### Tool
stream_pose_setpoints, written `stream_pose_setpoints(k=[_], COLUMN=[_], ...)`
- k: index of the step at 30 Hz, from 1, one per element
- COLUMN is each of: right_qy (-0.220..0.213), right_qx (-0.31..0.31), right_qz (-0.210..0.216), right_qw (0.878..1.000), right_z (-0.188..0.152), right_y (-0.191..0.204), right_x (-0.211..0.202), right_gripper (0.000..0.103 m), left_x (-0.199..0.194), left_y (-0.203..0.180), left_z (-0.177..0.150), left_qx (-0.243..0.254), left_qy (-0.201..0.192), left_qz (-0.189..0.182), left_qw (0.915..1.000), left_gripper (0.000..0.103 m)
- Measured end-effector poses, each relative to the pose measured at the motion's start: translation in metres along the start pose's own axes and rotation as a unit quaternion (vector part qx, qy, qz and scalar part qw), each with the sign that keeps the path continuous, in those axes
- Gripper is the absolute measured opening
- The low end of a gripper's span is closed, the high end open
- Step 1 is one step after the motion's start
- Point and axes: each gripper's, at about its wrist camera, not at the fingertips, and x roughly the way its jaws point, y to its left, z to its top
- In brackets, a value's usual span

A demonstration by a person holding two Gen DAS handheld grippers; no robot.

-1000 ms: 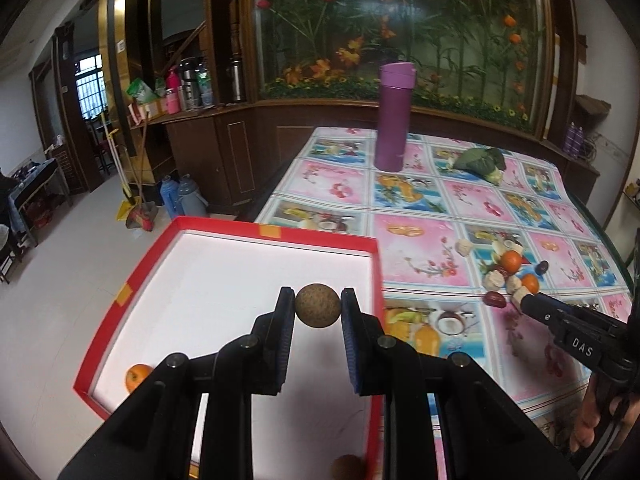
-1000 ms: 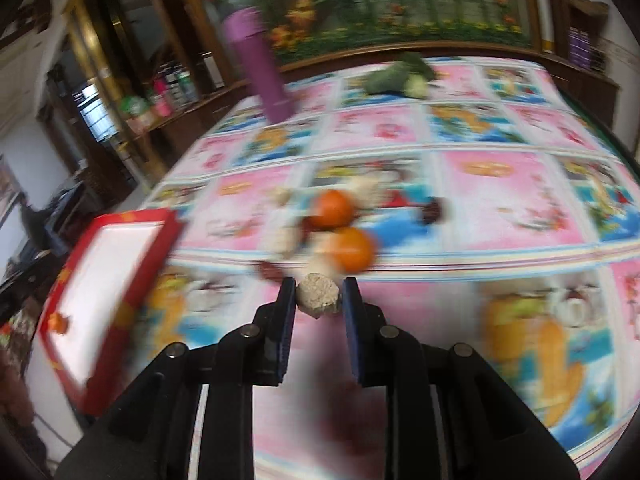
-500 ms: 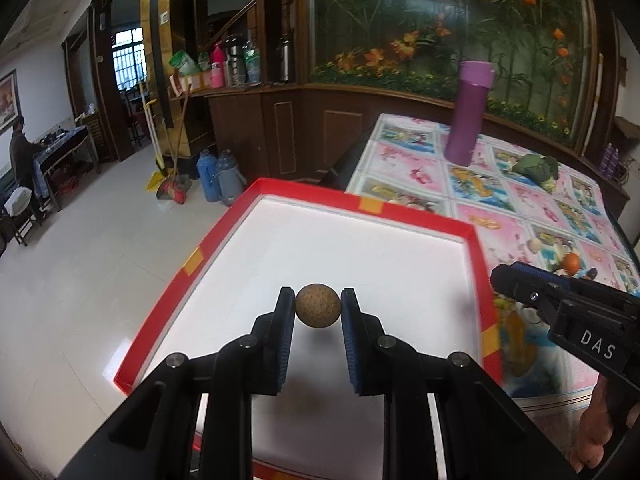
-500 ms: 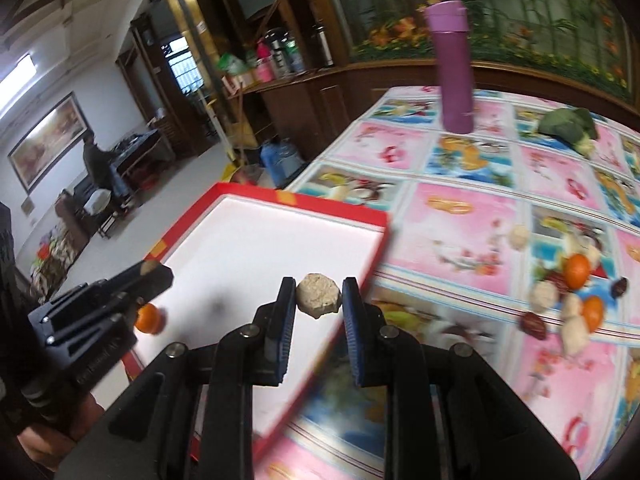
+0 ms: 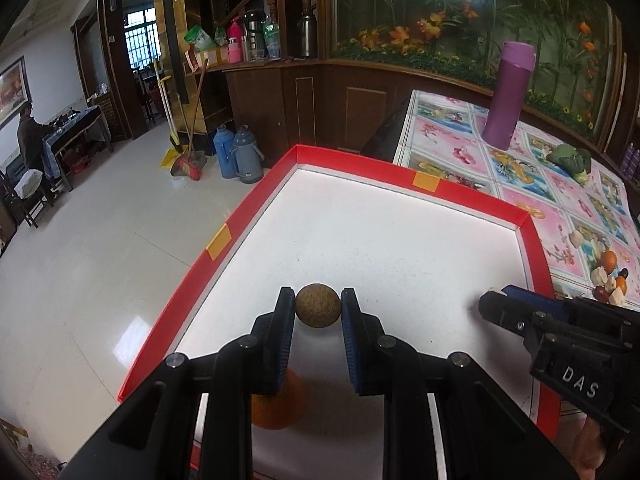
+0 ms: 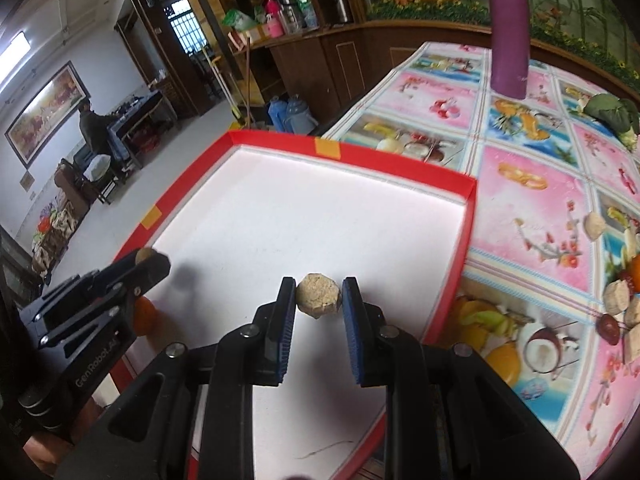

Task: Organize fruits
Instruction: 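Carry both items into the white tray and open both tools, then move both open tools back to the fruit pile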

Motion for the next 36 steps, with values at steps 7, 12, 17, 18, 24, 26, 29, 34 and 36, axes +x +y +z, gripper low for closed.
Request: stream_pose_setpoints(k=[7, 12, 17, 18, 24, 26, 29, 34, 36], right_qy=[0.024, 0.029, 0.003, -0.007, -0.052, -0.054, -0.061, -0.066, -0.071], right_qx=[0.01, 0.013, 0.032, 0.035, 0.044, 0.049, 0.057, 0.084, 0.091], right_qz=[0.001, 0.006, 0.037, 0.046, 0.038, 0.034, 0.022, 0.015, 0.01], right_qw=[1.0, 0.999, 0.999, 0.998, 0.997, 0.997, 0.996, 0.994, 0.993], right_z=[-0.007, -0.007, -0.008, -0.008, -0.012, -0.016, -0.024, -0.039, -0.046], right_y=[-0.001, -0.002, -0.01, -0.012, -0.029, -0.038, -0.054, -0.087, -0.1], right_x=[0.011, 0.01, -0.005, -0.011, -0.042, -0.049, -0.057, -0.071, -0.078], right_gripper=[0.026, 0.026, 0.028, 0.029, 0.04, 0.04, 0.04, 0.04, 0.04], left_x=[0.009, 0.006, -0.002, -0.003, -0.011, -0.014, -0.02, -0.026, -0.029], left_y=[-0.001, 0.001, -0.004, -0.007, -0.022, -0.029, -0.041, -0.061, -0.07], left_z=[-0.005, -0.008, -0.008, -0.009, -0.009, -0.01, -0.011, -0.016, -0.018], left_qx=[0.009, 0.007, 0.013, 0.015, 0.014, 0.018, 0.025, 0.037, 0.045], left_qy=[0.017, 0.022, 0.016, 0.017, 0.017, 0.014, 0.013, 0.014, 0.015], left_qz=[0.018, 0.022, 0.021, 0.022, 0.012, 0.011, 0.009, 0.005, 0.003], left_qw=[0.9996, 0.9995, 0.9996, 0.9995, 0.9997, 0.9997, 0.9996, 0.9992, 0.9989], left_gripper=[0.023, 0.046, 0.052, 0.052, 0.062, 0.065, 0.071, 0.078, 0.078])
